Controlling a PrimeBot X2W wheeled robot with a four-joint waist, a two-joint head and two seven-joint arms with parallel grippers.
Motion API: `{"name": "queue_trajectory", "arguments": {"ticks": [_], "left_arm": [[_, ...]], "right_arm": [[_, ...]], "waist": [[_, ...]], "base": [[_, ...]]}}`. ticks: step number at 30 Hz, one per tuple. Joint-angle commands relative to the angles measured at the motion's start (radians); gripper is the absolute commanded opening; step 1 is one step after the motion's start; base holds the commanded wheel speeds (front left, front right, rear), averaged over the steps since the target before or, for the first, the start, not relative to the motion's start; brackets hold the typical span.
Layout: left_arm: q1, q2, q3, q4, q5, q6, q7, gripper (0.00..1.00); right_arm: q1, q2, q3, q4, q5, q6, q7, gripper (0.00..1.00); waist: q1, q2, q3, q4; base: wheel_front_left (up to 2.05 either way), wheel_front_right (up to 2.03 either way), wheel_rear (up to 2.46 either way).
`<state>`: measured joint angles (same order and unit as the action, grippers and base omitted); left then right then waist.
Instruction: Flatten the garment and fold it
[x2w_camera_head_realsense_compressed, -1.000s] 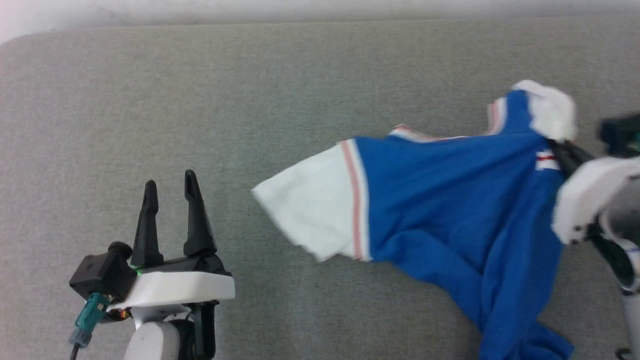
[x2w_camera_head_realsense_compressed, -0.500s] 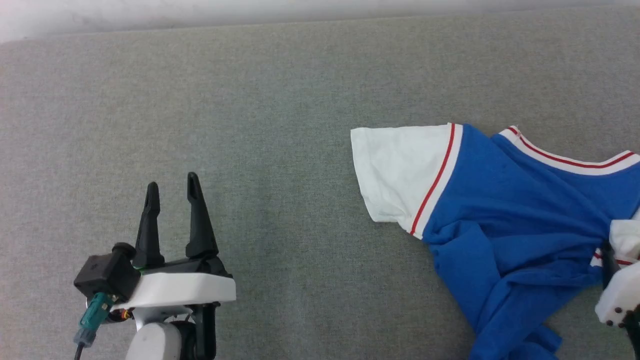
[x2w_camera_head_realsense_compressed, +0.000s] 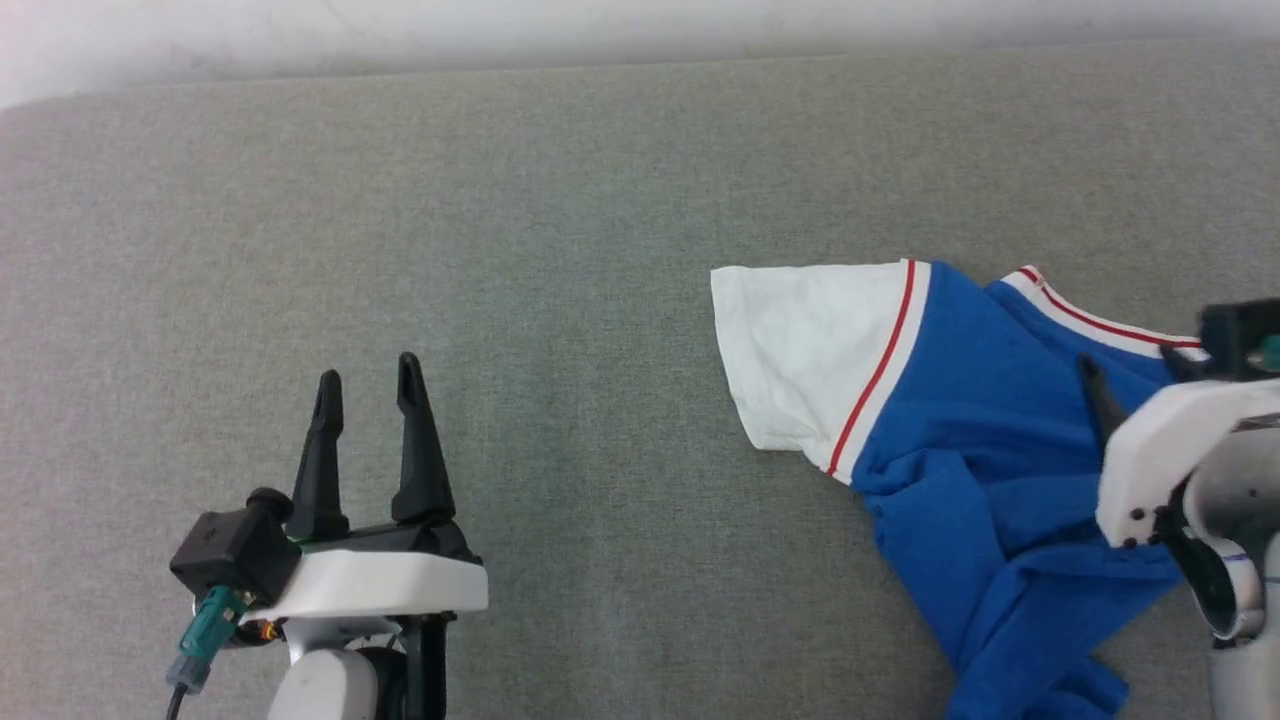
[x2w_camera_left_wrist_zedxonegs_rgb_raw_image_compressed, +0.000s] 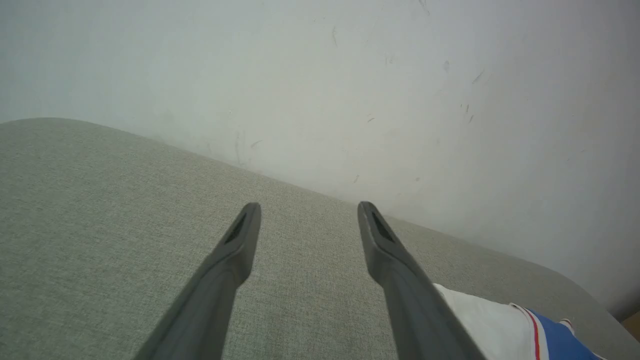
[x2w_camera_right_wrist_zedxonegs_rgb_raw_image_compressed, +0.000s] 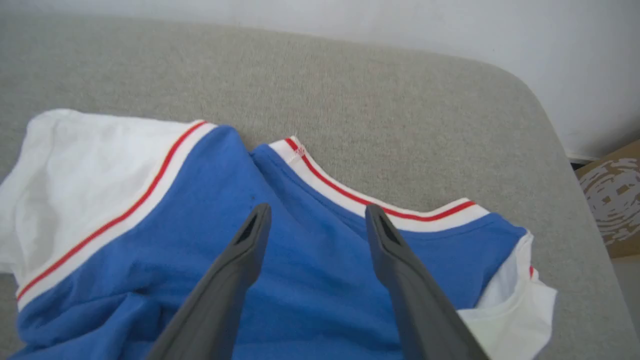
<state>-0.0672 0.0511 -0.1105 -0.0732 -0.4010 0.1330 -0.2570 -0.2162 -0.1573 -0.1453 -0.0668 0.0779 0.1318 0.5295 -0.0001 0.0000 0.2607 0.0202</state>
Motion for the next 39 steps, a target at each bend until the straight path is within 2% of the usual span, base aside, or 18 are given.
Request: {"name": "queue_trajectory", "arguments": {"ticks": [1,5,9,10,11,15,19,24,28,31,36,37,38,39], "left_arm": [[-0.002,-0.001,-0.006,0.004,-0.006,-0.006,-0.005,1.0],[-0.011,-0.001,-0.016,0.007,-0.01,-0.006,-0.005,1.0],[-0.022,-0.001,-0.021,0.011,-0.013,-0.006,-0.005,1.0],[-0.023,-0.001,-0.02,0.012,-0.015,-0.005,-0.005,1.0],[-0.024,-0.001,-0.021,0.012,-0.016,-0.005,-0.005,1.0],[-0.027,-0.001,-0.019,0.014,-0.023,-0.002,-0.005,1.0],[-0.022,-0.001,-0.011,0.015,-0.03,0.001,-0.005,1.0],[-0.017,-0.001,-0.008,0.014,-0.039,0.004,-0.005,1.0],[-0.017,-0.001,-0.007,0.013,-0.043,0.005,-0.005,1.0],[-0.017,-0.001,-0.008,0.011,-0.045,0.005,-0.005,1.0],[-0.018,-0.001,-0.01,0.014,-0.048,0.005,-0.005,1.0],[-0.018,-0.001,-0.01,0.015,-0.05,0.005,-0.005,1.0],[-0.019,-0.001,-0.011,0.015,-0.051,0.005,-0.005,1.0],[-0.019,-0.001,-0.011,0.016,-0.052,0.005,-0.005,1.0]], "right_arm": [[-0.021,-0.015,0.02,0.039,0.002,-0.001,0.041,1.0],[-0.06,-0.055,0.082,0.157,-0.01,-0.001,0.135,1.0],[-0.098,-0.084,0.141,0.26,-0.007,-0.001,0.154,1.0],[-0.106,-0.088,0.151,0.283,-0.001,-0.001,0.151,0.6],[-0.114,-0.093,0.155,0.302,-0.001,-0.001,0.139,0.0],[-0.151,-0.099,0.17,0.341,0.007,-0.001,0.091,0.0],[-0.215,-0.113,0.229,0.314,0.022,-0.001,0.034,0.0],[-0.321,-0.105,0.384,0.248,0.076,-0.001,-0.014,0.0],[-0.385,-0.053,0.535,0.22,0.137,-0.001,-0.037,0.0],[-0.391,-0.029,0.655,0.231,0.182,-0.001,-0.03,0.0],[-0.363,-0.052,0.788,0.307,0.228,-0.001,-0.022,0.0],[-0.358,-0.062,0.803,0.323,0.23,-0.001,-0.02,0.2],[-0.356,-0.07,0.812,0.336,0.233,-0.001,-0.022,0.89],[-0.353,-0.074,0.808,0.345,0.238,-0.001,-0.028,1.0]], "waist": [[0.0001,0.0,0.013,0.015],[0.0001,0.0,0.032,0.039],[0.0001,0.0,0.047,0.064],[0.0001,0.0,0.049,0.068],[0.0001,0.0,0.051,0.073],[0.0001,0.0,0.049,0.087],[0.0001,0.0,0.031,0.09],[0.0001,0.0,0.015,0.089],[0.0001,0.0,0.016,0.093],[0.0001,0.0,0.021,0.102],[0.0001,0.0,0.028,0.116],[0.0001,0.0,0.028,0.119],[0.0001,0.0,0.029,0.121],[0.0001,0.0,0.029,0.121]], "base": [[0.0,0.0,0.0],[0.0,0.0,0.0],[0.0,0.0,0.0],[0.0,0.0,0.0],[0.0,0.0,0.0],[0.0,0.0,0.0],[0.0,0.0,0.0],[0.0,0.0,0.0],[0.0,0.0,0.0],[0.0,0.0,0.0],[0.0,0.0,0.0],[0.0,0.0,0.0],[0.0,0.0,0.0],[0.0,0.0,0.0]]}}
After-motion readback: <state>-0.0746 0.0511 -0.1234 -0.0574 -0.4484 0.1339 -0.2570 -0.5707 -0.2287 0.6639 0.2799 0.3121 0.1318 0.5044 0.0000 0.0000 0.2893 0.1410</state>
